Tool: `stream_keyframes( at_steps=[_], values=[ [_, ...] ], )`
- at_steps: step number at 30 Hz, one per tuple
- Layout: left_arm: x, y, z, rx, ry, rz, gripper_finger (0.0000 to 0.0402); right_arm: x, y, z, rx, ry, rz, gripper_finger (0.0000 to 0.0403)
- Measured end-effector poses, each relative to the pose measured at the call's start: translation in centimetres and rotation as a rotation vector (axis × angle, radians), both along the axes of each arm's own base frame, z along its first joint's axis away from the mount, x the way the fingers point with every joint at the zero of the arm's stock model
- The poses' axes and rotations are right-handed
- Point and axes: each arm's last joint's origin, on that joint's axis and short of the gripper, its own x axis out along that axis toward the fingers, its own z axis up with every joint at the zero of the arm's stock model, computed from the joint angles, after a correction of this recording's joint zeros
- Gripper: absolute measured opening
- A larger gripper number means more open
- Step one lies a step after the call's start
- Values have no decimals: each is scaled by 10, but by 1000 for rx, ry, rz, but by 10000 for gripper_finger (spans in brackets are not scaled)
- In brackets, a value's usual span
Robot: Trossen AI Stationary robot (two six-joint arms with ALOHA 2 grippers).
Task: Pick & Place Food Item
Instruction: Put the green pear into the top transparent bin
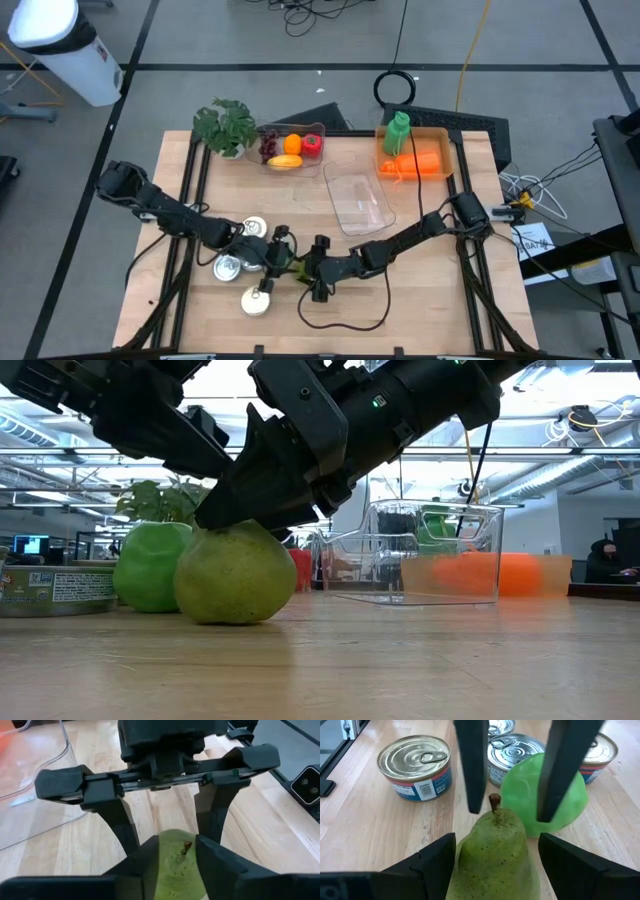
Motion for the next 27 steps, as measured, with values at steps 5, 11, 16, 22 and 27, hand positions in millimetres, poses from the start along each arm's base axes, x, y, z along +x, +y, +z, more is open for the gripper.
stream_keyframes(
  at_steps=[5,11,16,22,27],
  values=[
    [0,1,0,5,0,0,92,0,0,0,0,0,0,265],
    [0,1,0,10,0,-8,63,0,0,0,0,0,0,263],
    [1,1,-3,45,8,-25,38,0,0,0,0,-1,-1,262],
    [2,4,-2,83,-17,-34,7,0,0,0,0,-3,-1,262],
    [4,4,0,91,-44,-27,4,0,0,0,0,-3,-1,263]
  ],
)
